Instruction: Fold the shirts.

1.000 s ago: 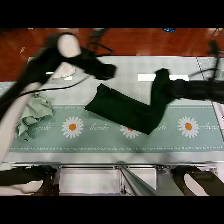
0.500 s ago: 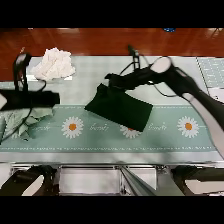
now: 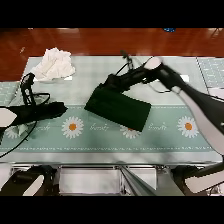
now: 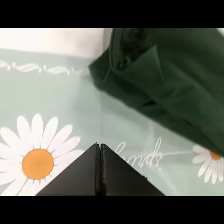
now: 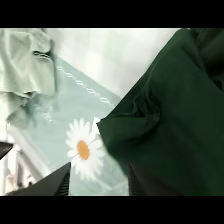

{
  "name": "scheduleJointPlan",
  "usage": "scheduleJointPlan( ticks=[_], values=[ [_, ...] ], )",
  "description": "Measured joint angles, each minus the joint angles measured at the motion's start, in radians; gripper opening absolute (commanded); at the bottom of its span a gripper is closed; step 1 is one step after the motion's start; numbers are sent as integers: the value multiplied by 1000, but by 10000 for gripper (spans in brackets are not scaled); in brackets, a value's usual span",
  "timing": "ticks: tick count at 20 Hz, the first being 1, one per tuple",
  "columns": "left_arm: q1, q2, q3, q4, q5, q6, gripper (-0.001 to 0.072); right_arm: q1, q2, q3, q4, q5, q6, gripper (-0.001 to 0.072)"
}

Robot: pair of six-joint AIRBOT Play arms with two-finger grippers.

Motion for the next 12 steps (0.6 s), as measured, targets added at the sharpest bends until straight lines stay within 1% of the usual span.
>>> scheduleJointPlan(
  ticks=[2, 3, 5, 6, 7, 9, 11, 12],
  values=[
    [1, -3, -5, -19, 16, 0, 24, -96, 87, 0, -37, 106, -3, 412],
    [2, -4, -7, -28, 13, 0, 25, -150, 148, -7, -83, 150, -3, 412],
    [-1, -5, -8, -53, 17, 0, 24, -246, 285, -57, -216, 206, 15, 413],
    [-6, -6, -9, -64, 17, 0, 25, -296, 369, -109, -301, 208, 42, 414],
    [-11, -6, -9, -71, 20, 0, 24, -340, 447, -174, -383, 196, 73, 415],
    [-30, -6, -10, -84, 19, 0, 24, -430, 604, -354, -522, 126, 148, 416],
    [-49, -6, -10, -88, 21, 0, 25, -500, 712, -543, -558, 53, 198, 416],
    [-57, -6, -10, -92, 21, 0, 25, -525, 743, -627, -549, 15, 208, 416]
  ],
)
